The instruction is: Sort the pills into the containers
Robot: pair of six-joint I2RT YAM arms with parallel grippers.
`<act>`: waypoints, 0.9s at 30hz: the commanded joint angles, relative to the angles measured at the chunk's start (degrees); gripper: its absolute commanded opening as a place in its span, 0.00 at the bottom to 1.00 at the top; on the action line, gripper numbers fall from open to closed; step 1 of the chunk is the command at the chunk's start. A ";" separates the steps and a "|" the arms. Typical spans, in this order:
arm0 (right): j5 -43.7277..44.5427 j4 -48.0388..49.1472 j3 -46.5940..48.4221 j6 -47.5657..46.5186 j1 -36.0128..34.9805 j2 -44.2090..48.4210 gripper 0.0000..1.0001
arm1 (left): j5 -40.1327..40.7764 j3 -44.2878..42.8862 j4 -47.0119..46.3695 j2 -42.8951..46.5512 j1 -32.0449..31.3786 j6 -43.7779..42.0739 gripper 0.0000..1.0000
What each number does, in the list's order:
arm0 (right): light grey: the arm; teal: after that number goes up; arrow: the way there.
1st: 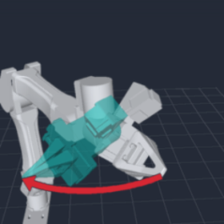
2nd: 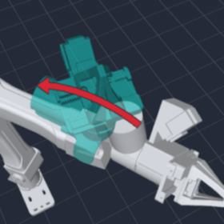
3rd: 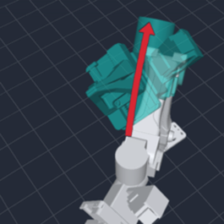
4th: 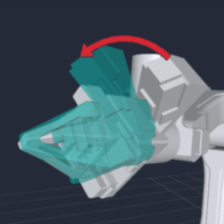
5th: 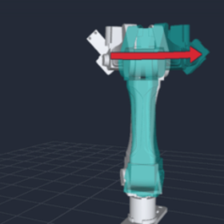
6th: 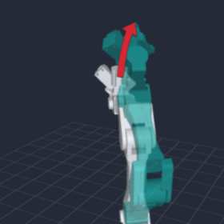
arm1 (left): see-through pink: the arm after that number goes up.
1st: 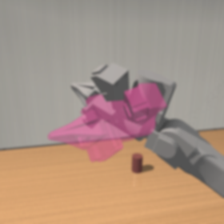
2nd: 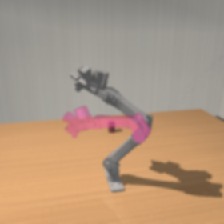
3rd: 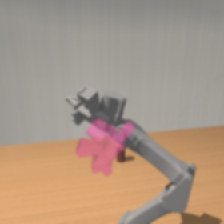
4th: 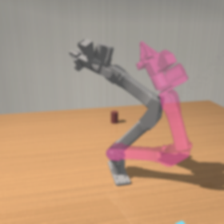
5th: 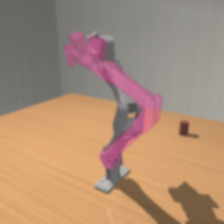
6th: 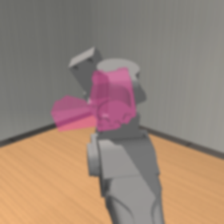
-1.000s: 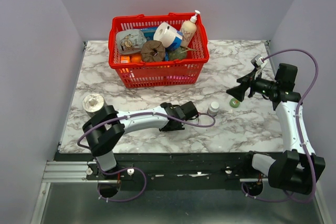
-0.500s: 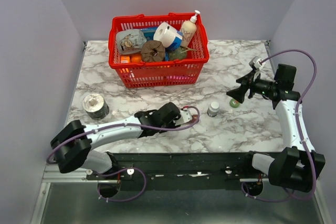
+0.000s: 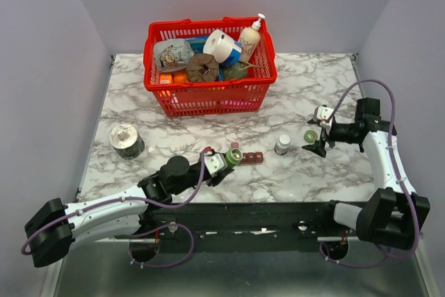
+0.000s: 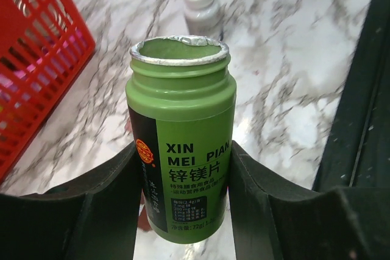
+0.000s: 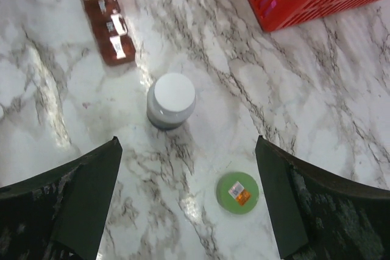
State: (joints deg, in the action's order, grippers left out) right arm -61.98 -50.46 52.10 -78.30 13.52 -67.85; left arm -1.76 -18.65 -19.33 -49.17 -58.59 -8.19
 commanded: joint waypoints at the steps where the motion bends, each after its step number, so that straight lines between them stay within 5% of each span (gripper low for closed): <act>1: 8.96 -6.75 2.56 -18.10 0.28 -4.64 1.00 | -11.24 4.84 -22.11 4.42 0.40 7.92 0.00; 8: 27.76 2.09 4.68 -19.62 -2.52 -16.43 1.00 | -15.38 6.44 -23.47 5.66 0.40 8.89 0.00; 27: 38.15 12.39 9.69 -1.96 -8.77 -30.14 1.00 | -14.06 10.04 -23.30 7.15 1.02 6.52 0.00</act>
State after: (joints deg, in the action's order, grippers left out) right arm -26.04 -41.06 61.69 -84.71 5.76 -95.94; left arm -14.66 -8.62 -38.06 -43.44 -58.06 -0.67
